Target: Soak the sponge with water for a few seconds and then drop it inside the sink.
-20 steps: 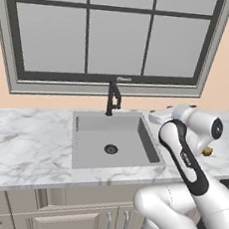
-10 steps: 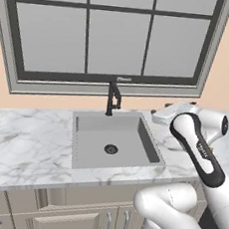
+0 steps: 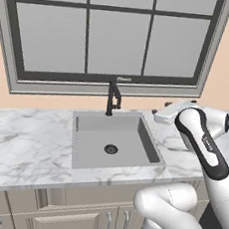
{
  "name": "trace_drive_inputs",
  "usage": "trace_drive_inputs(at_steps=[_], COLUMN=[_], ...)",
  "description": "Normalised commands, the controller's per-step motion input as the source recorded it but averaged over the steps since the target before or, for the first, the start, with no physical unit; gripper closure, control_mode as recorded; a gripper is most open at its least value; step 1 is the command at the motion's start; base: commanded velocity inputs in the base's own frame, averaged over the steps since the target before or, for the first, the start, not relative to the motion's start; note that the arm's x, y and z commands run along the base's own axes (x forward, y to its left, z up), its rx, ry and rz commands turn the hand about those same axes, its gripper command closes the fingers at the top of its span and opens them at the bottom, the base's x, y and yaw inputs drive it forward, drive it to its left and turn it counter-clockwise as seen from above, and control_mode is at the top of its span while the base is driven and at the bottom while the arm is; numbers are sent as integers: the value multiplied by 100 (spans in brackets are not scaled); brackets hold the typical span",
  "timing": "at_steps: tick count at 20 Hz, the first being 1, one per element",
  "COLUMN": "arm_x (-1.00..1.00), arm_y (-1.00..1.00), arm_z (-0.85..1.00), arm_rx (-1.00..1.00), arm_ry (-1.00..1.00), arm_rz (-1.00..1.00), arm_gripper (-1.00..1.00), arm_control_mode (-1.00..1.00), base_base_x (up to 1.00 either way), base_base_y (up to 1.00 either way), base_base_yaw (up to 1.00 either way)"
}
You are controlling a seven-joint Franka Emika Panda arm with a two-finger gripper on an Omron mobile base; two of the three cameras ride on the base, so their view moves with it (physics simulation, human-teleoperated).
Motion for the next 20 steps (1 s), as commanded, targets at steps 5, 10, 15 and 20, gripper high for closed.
trace_drive_inputs(at_steps=[5,10,15,20], arm_x=[18,13,11,20], arm_y=[0,0,0,0], arm_z=[-7,-22,-27,-13], arm_rx=[0,0,1,0], arm_ry=[0,0,0,0], arm_rz=[0,0,0,0], arm_gripper=[-100,-100,-100,-100], arm_control_mode=[-100,-100,-100,-100], base_base_x=[0,0,0,0], base_base_y=[0,0,0,0], base_base_yaw=[0,0,0,0])
